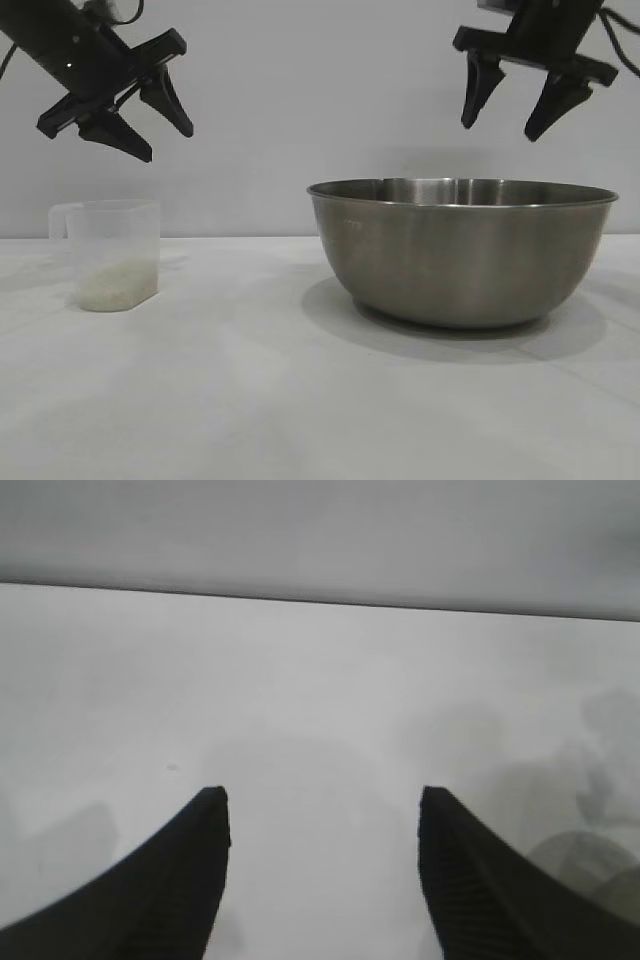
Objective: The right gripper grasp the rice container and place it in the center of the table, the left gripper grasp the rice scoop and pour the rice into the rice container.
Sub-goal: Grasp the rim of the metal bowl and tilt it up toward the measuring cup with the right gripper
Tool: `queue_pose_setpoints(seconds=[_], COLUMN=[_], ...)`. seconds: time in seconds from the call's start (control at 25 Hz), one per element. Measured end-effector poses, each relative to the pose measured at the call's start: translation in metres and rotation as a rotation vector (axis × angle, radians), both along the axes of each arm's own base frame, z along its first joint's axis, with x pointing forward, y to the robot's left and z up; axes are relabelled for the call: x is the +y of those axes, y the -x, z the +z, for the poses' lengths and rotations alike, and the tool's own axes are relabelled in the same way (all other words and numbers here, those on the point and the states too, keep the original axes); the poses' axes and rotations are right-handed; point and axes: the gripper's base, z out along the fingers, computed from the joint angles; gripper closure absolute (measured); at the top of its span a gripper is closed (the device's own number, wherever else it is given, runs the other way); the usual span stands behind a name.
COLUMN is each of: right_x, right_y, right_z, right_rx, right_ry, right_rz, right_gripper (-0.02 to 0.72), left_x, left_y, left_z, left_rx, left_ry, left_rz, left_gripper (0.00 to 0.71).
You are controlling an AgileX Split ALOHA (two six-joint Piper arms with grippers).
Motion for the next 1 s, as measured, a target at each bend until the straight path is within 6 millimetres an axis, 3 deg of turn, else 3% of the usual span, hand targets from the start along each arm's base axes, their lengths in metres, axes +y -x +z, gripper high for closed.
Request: queue_pose_setpoints(seconds=[0.32,0.64,0.72,0.76,0.8,1.0], right_x=[-0.001,-0.004,-0.004,-0.004,-0.003,0.002], right_y=[0.009,0.034,0.037,0.038,0.037,0.034], right_z=[-0.007,-0.058,-0.069,-0.074,-0.079,-0.109], right_rx=[0.104,0.304,0.34,0.355,0.368,0.444], right_ry=[0.01,0.027,0.03,0.03,0.026,-0.022], right_rz=[-0.023,-0.03,-0.029,-0.029,-0.03,-0.048], right_gripper=[0.16,0.16,0.223,0.216,0.288,0.484], left_x=[0.0,0.0,0.0,0.0,0.0,0.0], left_y=[0.0,0.0,0.0,0.0,0.0,0.0], left_z=[0.0,0.0,0.0,0.0,0.0,0.0], left_rx=[0.0,0.0,0.0,0.0,0.0,0.0], left_ry=[0.0,0.0,0.0,0.0,0.0,0.0], left_rz=[0.0,0.0,0.0,0.0,0.0,0.0], left_gripper=[0.296,0.296,0.296,0.296,0.296,0.296])
